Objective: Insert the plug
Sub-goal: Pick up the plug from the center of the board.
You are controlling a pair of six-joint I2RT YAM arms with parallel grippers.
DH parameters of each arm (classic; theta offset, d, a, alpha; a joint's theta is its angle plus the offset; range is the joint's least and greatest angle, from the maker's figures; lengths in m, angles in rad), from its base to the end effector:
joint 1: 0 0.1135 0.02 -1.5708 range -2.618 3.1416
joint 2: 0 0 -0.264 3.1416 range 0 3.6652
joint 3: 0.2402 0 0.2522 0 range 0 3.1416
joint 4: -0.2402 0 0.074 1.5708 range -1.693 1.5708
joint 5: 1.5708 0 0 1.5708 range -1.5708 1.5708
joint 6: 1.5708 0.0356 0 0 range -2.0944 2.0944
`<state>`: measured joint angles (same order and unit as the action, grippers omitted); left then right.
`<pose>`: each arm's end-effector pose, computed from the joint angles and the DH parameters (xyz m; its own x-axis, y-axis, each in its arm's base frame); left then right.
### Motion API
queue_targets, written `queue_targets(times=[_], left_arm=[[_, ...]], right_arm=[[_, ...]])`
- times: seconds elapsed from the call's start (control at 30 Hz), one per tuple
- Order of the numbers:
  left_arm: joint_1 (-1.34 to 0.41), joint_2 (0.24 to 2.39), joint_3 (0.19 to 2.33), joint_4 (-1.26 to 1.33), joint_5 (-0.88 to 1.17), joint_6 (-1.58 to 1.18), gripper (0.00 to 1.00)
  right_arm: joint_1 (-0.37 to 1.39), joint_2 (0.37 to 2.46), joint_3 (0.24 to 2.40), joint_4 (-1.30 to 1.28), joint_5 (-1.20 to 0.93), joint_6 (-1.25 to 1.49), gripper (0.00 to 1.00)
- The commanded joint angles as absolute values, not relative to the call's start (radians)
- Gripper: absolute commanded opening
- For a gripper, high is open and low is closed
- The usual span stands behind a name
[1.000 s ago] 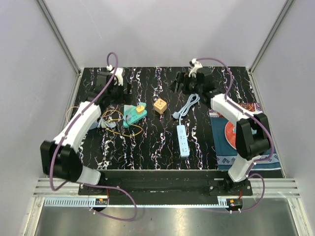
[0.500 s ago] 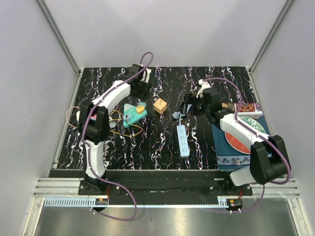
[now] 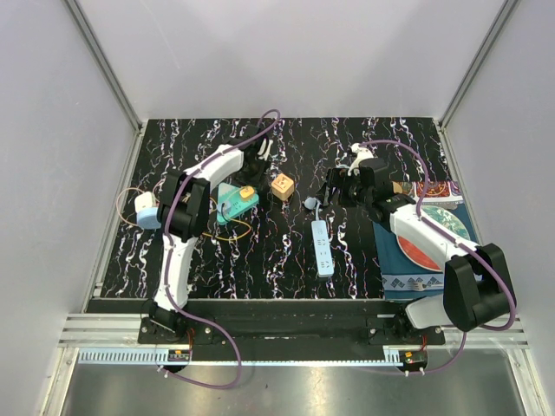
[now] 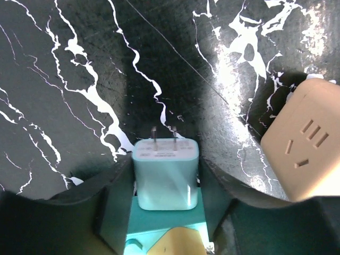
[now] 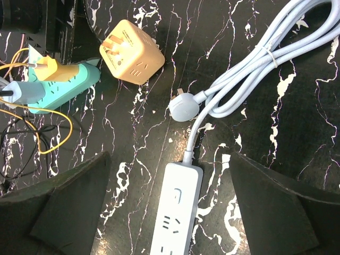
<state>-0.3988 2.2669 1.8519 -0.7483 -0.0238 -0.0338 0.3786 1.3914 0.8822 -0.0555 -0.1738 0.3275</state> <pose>0.4437 -0.1860 0.1716 -0.8584 0.3251 -0.3968 0.3507 0.9364 0.0084 0.2841 0.1196 0.2479 -0.6316 0.0897 -0.7701 -0.3133 0.8791 0.3594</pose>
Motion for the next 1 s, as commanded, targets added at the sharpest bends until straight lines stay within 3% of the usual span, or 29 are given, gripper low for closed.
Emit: queue_targets(times=[0.0, 0.1, 0.3, 0.6, 0.97], left_arm=[[-0.396, 2.272, 1.904, -0.773, -0.005, -0.051, 0.47], [-0.397, 2.25, 1.904, -0.776, -0.005, -0.071, 0.33], [-0.396, 2.079, 1.893, -0.717, 0.044, -0.199, 0.2], [-0.428, 1.663, 1.557, -0.34, 0.224, -0.564, 0.19], [-0.601, 1.298, 1.077, 0.054, 0.102, -1.031, 0.2]], right_arm=[[0.382, 1.37, 0.885, -0.052, -0.164, 0.308, 0.97], [0.38, 1.353, 0.885, -0.057, -0.163, 0.302, 0.97], [0.382, 1.286, 0.89, -0.072, -0.164, 0.304, 0.97], [0.419, 1.099, 0.807, 0.044, -0.213, 0.353, 0.93], [0.589, 0.957, 0.664, 0.291, -0.121, 0.403, 0.92]])
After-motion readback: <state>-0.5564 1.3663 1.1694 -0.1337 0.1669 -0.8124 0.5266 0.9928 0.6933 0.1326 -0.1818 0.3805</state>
